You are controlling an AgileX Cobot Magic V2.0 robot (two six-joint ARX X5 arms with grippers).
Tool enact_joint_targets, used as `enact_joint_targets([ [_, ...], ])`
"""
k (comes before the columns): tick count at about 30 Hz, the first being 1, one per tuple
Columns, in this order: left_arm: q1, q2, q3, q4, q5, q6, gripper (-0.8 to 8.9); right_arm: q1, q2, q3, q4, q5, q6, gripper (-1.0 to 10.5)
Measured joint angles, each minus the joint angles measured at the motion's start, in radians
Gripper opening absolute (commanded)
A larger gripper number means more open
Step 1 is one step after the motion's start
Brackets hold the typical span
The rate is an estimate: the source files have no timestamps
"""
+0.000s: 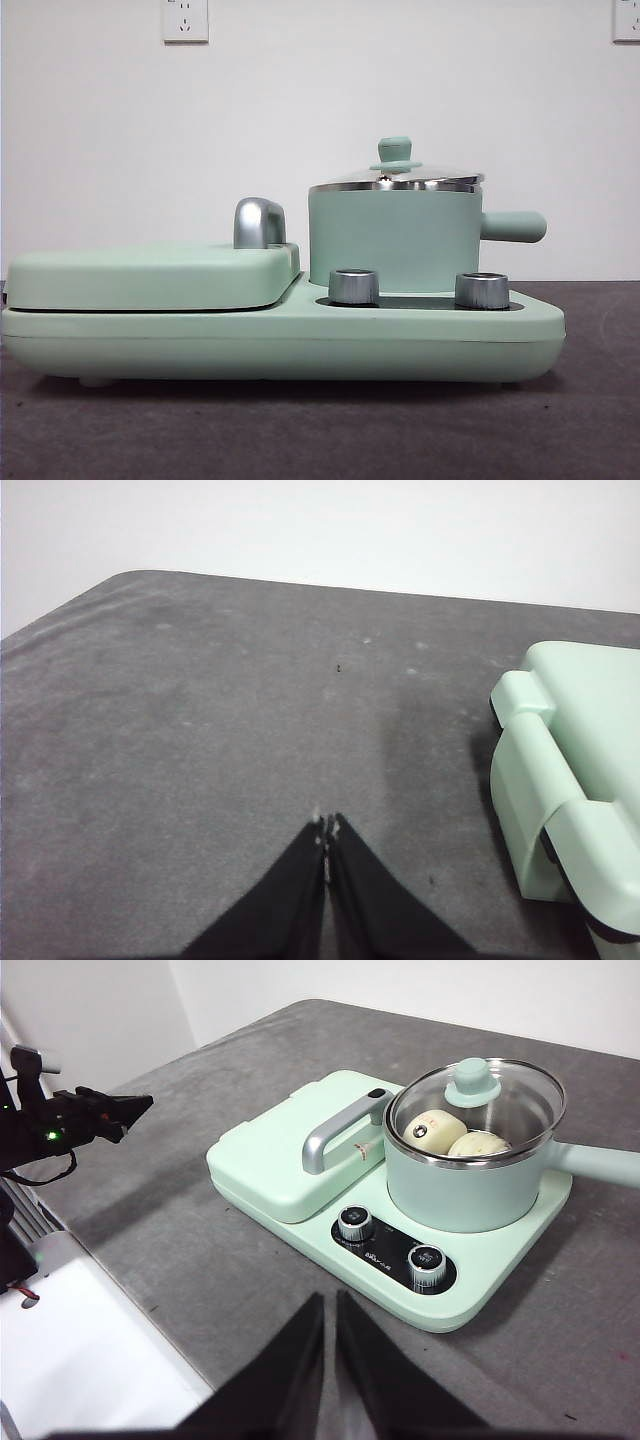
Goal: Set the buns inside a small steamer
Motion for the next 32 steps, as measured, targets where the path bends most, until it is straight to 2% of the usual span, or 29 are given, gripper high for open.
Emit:
enact_joint_targets([
  [3,0.0,0.0,0.0,0.0,0.0,0.0,0.07,-0.027,-0.001,-0.01,0.018,-0.003,0.0,0.2],
  [6,0.0,0.0,0.0,0.0,0.0,0.0,0.07,-0.11,-0.006,-0.09,0.105,-0.002,0.0,0.2],
  [12,0.0,0.0,0.0,0.0,0.0,0.0,0.07,-0.363,-0.082,-0.427,0.539,0.0,0.0,0.2],
  [15,0.0,0.0,0.0,0.0,0.0,0.0,0.07,-0.457,-0.137,-0.602,0.75,0.022,-0.008,0.2],
  [18,0.0,0.0,0.0,0.0,0.0,0.0,0.07,-0.516,-0.178,-0.741,0.798,0.076,-0.017,0.2],
  [23,0.0,0.0,0.0,0.0,0.0,0.0,0.07,-0.528,-0.172,-0.867,0.799,0.161,-0.019,0.2],
  [27,0.0,0.0,0.0,0.0,0.0,0.0,0.07,-0.508,-0.173,-0.876,0.818,0.26,-0.031,0.2],
  [32,0.0,0.0,0.0,0.0,0.0,0.0,0.07,-0.501,-0.173,-0.879,0.821,0.342,-0.045,0.2],
])
